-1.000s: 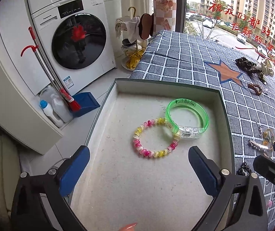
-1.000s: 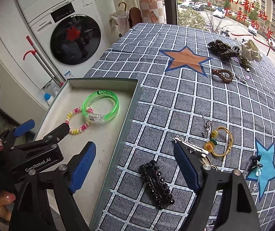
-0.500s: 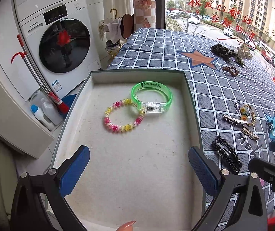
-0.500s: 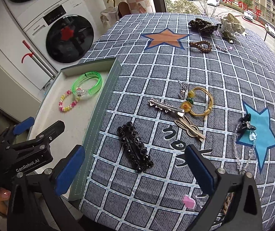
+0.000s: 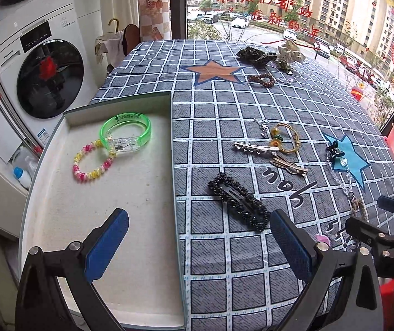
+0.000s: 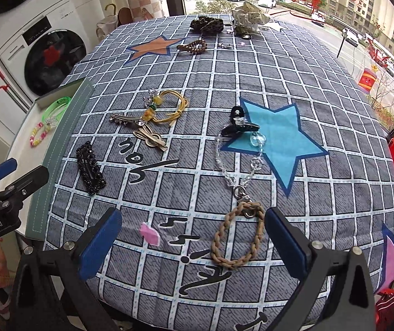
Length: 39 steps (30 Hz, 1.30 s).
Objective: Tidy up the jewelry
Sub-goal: 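Grasp the black rhinestone hair clip with left tool while right tool grasps braided brown bracelet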
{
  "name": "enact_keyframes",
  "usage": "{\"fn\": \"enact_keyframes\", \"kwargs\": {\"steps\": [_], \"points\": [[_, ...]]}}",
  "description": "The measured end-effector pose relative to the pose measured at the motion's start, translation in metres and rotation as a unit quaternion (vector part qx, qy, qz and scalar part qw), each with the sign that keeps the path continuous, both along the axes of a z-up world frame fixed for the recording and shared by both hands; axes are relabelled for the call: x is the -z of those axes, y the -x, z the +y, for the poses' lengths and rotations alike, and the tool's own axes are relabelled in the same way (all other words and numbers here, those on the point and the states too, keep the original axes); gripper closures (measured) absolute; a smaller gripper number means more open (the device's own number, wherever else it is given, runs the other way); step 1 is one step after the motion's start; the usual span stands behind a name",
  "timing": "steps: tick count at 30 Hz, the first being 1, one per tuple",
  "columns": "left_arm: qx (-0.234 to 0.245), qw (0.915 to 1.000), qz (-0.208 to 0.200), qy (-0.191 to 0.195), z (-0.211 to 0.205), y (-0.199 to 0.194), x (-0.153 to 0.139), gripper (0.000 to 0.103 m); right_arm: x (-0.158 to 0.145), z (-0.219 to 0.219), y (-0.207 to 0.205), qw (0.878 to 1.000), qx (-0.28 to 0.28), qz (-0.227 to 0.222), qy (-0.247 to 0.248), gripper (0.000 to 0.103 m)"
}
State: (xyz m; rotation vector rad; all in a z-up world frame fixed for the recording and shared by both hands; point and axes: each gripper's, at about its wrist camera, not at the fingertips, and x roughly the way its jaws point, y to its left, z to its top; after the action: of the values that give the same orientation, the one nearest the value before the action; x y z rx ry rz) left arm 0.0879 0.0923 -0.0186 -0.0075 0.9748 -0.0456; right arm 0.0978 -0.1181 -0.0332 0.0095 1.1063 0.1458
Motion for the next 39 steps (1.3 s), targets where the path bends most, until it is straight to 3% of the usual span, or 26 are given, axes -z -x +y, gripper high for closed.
{"fn": "enact_keyframes", "kwargs": {"steps": [5, 10, 16, 26, 33, 39], "points": [[0.02, 0.9996, 0.014, 0.012, -0.036, -0.001, 0.004, 0.0, 0.004, -0.033, 0.01, 0.999, 0.033, -0.002, 0.004, 0.0], [0.01, 0.9989, 0.035, 0.028, -0.058, -0.007, 0.018, 0.0, 0.01, -0.056, 0.021, 0.998, 0.057, 0.002, 0.001, 0.0], [-0.02, 0.9986, 0.048, 0.007, -0.063, -0.019, 0.035, 0.0, 0.014, -0.067, 0.032, 0.998, 0.06, 0.001, 0.001, 0.0], [-0.083, 0.9927, 0.088, 0.006, -0.048, -0.041, 0.058, 0.0, 0.027, -0.045, 0.031, 1.0, 0.028, 0.003, 0.006, 0.0], [-0.094, 0.9919, 0.085, 0.001, -0.049, -0.053, 0.059, 0.0, 0.036, -0.033, 0.02, 0.999, 0.029, 0.004, 0.023, 0.0], [-0.077, 0.9943, 0.074, -0.001, -0.054, -0.052, 0.057, 0.002, 0.04, -0.025, 0.015, 0.998, 0.024, -0.01, 0.051, 0.0]]}}
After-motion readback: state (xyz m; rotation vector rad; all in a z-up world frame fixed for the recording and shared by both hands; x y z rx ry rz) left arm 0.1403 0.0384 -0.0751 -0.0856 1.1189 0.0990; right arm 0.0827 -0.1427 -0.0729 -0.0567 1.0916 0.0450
